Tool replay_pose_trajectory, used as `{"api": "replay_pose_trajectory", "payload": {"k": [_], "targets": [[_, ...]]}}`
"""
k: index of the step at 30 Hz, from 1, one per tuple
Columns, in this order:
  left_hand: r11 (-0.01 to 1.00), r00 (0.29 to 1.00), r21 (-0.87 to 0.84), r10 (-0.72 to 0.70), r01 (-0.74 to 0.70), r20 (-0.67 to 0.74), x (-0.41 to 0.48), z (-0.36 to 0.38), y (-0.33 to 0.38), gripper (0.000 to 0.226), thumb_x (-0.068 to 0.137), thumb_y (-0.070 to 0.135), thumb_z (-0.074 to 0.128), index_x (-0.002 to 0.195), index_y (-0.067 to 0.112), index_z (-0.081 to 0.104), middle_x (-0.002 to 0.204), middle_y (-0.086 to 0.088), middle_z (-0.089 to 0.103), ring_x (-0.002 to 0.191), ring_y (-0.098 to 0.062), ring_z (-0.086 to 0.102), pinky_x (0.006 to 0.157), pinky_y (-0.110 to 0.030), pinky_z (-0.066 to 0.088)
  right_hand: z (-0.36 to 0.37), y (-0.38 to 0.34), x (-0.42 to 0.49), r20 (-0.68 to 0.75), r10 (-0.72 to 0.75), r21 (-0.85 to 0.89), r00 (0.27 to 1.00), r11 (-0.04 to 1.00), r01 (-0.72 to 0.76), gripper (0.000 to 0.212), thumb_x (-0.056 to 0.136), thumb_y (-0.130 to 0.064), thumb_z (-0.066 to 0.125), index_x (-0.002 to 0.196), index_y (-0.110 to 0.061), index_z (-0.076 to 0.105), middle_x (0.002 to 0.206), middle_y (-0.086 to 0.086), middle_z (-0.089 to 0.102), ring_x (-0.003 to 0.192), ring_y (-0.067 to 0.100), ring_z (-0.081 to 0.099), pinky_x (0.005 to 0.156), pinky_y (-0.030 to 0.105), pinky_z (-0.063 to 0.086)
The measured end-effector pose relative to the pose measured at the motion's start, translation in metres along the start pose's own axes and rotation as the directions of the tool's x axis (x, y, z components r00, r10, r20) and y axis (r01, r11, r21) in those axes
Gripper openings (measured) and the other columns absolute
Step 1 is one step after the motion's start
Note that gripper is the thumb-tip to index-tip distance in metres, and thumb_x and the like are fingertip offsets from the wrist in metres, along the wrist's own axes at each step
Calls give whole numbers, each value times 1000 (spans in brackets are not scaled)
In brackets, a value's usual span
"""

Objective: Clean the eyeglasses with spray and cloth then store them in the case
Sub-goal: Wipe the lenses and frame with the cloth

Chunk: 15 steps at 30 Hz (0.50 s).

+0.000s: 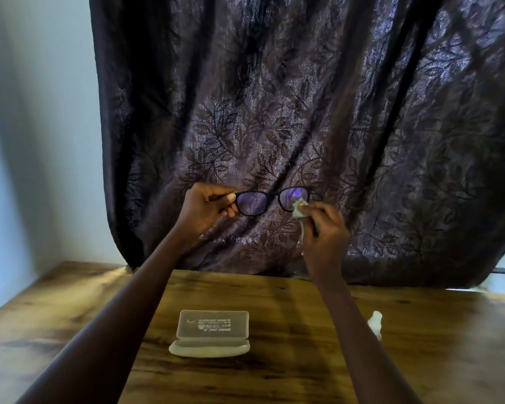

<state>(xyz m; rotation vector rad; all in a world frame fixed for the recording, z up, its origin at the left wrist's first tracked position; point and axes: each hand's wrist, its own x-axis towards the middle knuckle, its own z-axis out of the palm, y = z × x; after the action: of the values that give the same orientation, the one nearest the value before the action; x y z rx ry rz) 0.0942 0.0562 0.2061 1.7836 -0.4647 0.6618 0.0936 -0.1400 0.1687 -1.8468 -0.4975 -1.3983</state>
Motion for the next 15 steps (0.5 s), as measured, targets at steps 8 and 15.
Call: {"api": "replay_pose_trajectory", "payload": {"k": [8,15], "targets": [[1000,1000,-22,-1,1,7,2,6,-1,23,85,-5,51,106,0,59,47,11,63,45,1,55,51,-11,45,8,-12,14,4,-87,-7,996,996,87,25,69,19,63,90,7,68,88,22,65,80,34,59,77,15,36],[1000,1000,7,-18,18,11,0,2,-2,22,85,-7,50,106,-6,58,42,11,61,41,2,54,47,-7,43,-5,2,7,-12,-11,-50,1000,999,10,23,68,19,66,89,8,69,86,24,65,77,36,61,72,23,45]]}}
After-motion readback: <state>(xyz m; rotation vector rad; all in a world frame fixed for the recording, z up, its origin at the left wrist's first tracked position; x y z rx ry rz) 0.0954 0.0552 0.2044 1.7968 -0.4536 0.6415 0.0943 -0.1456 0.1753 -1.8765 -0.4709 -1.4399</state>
